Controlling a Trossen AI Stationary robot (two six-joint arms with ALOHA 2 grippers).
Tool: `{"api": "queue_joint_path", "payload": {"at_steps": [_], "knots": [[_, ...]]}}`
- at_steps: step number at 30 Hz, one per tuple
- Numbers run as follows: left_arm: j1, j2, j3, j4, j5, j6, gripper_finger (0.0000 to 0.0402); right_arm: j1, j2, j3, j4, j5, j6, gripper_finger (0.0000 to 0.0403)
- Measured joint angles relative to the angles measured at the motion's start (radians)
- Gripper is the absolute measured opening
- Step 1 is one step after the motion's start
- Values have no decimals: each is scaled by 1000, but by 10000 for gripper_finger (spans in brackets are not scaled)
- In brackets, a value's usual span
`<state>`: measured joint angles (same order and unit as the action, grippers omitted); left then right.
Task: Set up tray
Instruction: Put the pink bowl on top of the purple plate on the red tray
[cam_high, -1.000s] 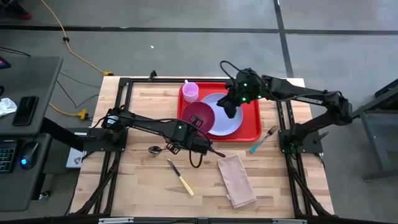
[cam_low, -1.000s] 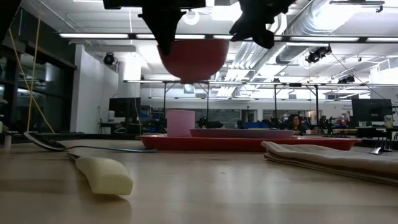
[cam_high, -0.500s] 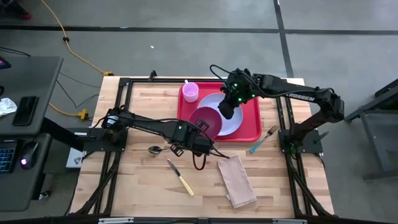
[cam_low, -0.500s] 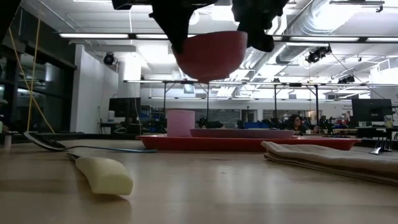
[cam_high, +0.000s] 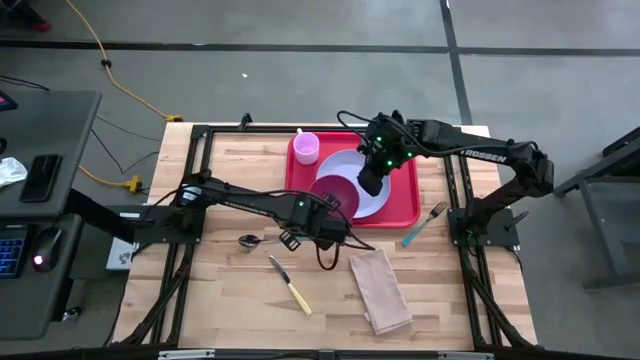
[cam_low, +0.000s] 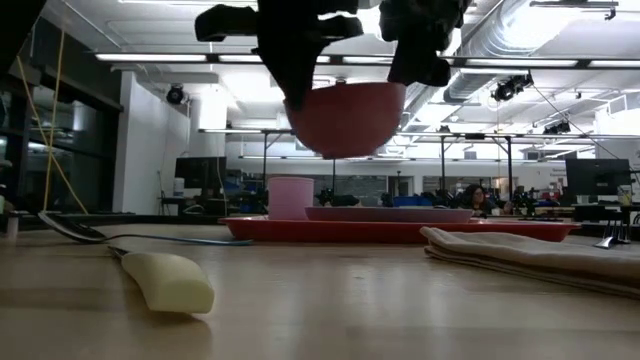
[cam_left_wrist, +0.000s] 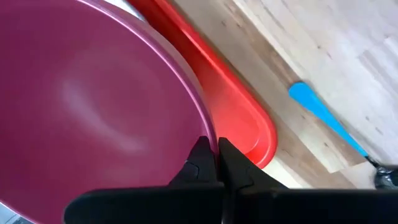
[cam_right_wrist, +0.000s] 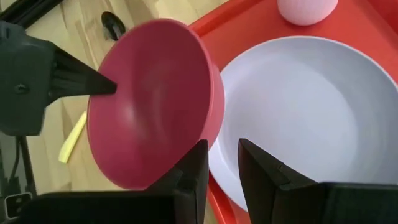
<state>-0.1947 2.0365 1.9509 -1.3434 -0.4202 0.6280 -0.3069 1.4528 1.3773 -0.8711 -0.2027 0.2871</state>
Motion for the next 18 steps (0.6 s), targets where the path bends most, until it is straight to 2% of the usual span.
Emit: {"api": "queue_joint_path", "payload": {"at_steps": [18], "knots": [[-1,-1,1,92,-6,76,13,-2,1,0,-40,-39,-26,67]]}}
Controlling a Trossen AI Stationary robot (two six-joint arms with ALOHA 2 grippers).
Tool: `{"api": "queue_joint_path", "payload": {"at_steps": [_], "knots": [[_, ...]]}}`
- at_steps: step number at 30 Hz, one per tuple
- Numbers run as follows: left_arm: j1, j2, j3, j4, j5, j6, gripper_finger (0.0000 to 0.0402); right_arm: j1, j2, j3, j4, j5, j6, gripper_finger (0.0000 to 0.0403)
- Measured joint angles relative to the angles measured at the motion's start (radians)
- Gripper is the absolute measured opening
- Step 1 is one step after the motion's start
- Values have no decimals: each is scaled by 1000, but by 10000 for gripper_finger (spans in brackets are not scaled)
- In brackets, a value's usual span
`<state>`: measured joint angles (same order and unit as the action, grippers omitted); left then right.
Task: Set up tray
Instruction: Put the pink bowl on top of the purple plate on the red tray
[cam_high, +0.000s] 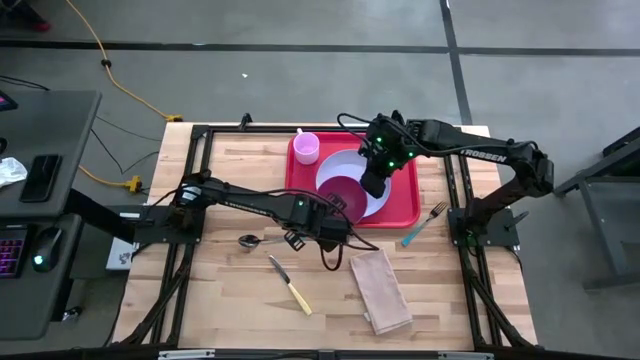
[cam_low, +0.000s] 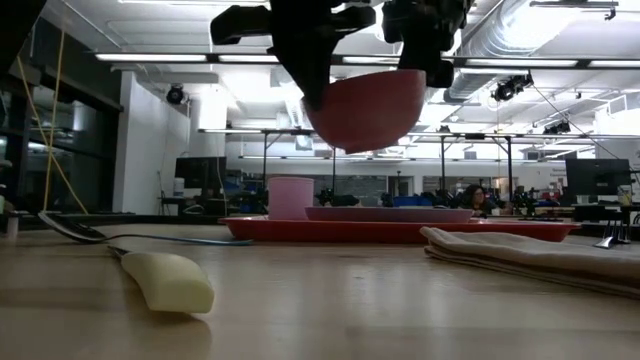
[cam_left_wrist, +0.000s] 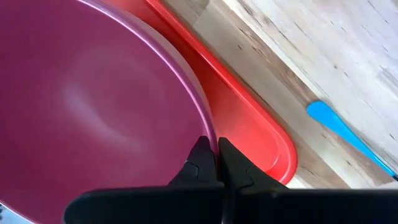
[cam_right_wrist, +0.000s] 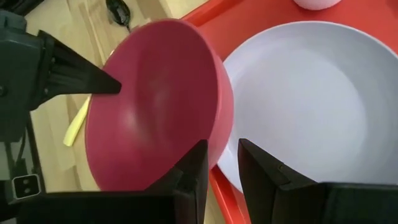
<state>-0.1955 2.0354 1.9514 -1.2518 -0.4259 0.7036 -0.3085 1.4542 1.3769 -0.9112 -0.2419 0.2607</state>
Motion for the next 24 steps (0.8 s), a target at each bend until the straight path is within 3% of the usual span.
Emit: {"api": "queue_joint_path", "payload": {"at_steps": [8,24], "knots": [[10,0,0,4,1,10,13,2,3,-1,-16,-1,8,69],[39,0,0,32,3,34,13,2,52,-1,-42,77,10,122]]}}
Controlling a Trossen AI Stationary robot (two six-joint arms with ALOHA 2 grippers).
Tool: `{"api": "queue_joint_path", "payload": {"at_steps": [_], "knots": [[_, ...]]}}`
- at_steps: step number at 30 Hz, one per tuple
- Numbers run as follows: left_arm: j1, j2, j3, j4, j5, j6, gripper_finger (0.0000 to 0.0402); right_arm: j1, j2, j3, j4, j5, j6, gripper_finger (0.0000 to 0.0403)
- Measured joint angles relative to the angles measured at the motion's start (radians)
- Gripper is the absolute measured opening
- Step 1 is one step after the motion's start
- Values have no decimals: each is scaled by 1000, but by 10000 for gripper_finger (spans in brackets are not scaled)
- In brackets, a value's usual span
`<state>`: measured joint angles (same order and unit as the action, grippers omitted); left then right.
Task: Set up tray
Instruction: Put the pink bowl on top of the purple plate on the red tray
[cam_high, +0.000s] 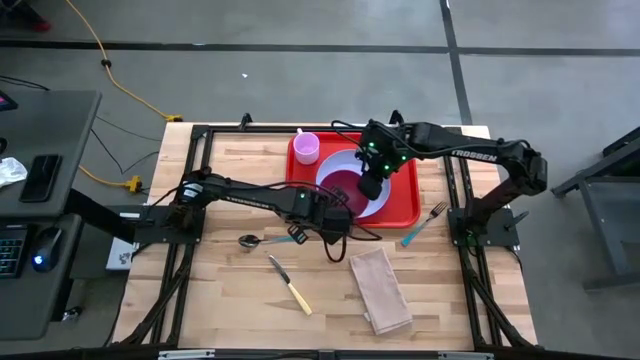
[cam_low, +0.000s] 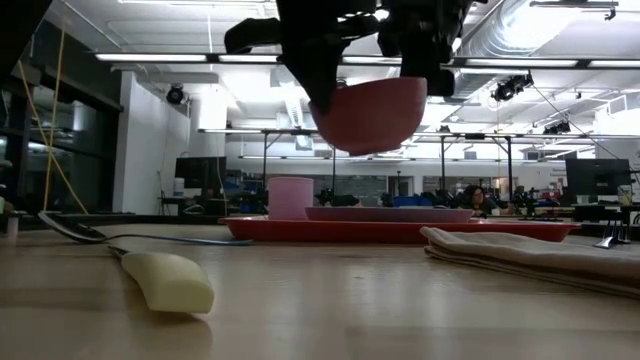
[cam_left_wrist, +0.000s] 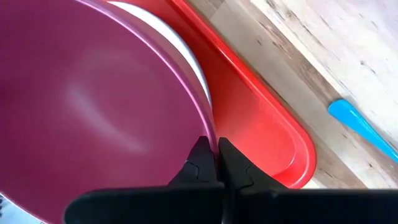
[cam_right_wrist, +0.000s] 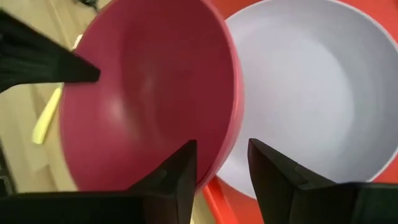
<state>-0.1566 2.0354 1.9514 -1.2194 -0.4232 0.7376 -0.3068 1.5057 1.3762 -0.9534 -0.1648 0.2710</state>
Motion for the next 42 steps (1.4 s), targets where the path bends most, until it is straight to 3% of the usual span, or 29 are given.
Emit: {"api": "queue_joint_path", "payload": {"at_steps": [6,19,42], "knots": [[0,0,0,2,12,-1,13,1,6,0,0,76,0,104],[2,0,0,56,20,33,12,32,7,0,15,173,-6,7],[0,0,0,70,-28,18,12,42,7,0,-1,271,28,0]]}}
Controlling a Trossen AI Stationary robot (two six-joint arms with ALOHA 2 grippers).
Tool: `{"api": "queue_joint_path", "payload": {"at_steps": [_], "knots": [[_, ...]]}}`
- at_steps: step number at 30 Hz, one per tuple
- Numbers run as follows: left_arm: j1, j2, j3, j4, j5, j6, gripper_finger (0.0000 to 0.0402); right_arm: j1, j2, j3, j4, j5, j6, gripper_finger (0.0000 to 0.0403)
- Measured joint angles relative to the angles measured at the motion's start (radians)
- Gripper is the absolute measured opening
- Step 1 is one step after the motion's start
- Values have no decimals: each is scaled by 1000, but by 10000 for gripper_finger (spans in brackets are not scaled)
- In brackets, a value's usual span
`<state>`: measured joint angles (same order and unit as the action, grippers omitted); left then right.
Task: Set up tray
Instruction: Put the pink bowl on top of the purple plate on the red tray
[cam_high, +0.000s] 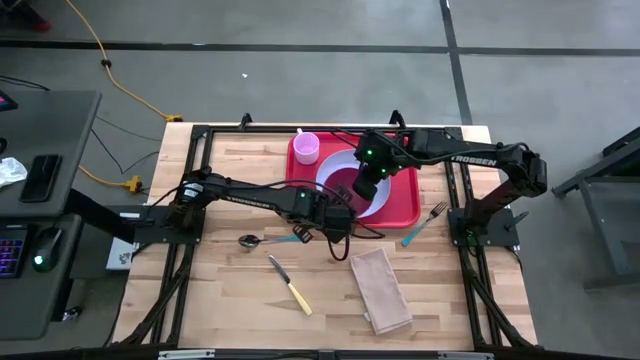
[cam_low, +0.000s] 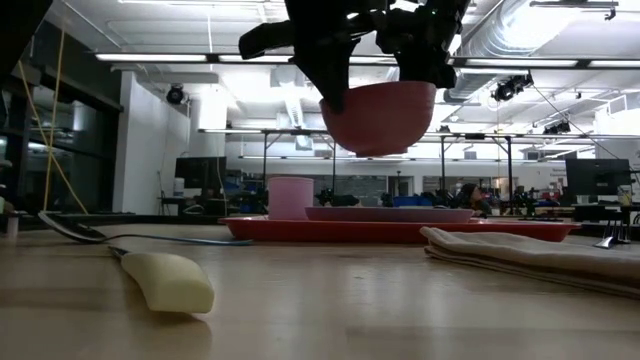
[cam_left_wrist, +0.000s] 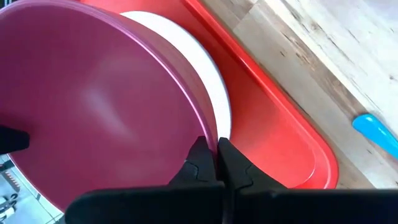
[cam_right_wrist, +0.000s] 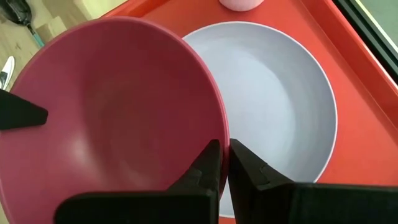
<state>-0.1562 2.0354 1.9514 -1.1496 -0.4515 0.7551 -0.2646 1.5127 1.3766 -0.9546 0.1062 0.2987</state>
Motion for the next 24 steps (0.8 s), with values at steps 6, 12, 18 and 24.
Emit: {"api": "queue_joint_path", "payload": {"at_steps": [6,12,18,24], "knots": [[-1,0,0,9,-38,0,36,-1,0,0,-1,6,7,0],[-2,-1,1,20,-72,0,65,-2,0,0,-18,19,10,0],[-3,-2,1,21,-74,0,79,-2,1,0,-37,27,7,1],[-3,-2,1,23,-110,-7,82,-2,1,-1,-67,50,11,1]]}}
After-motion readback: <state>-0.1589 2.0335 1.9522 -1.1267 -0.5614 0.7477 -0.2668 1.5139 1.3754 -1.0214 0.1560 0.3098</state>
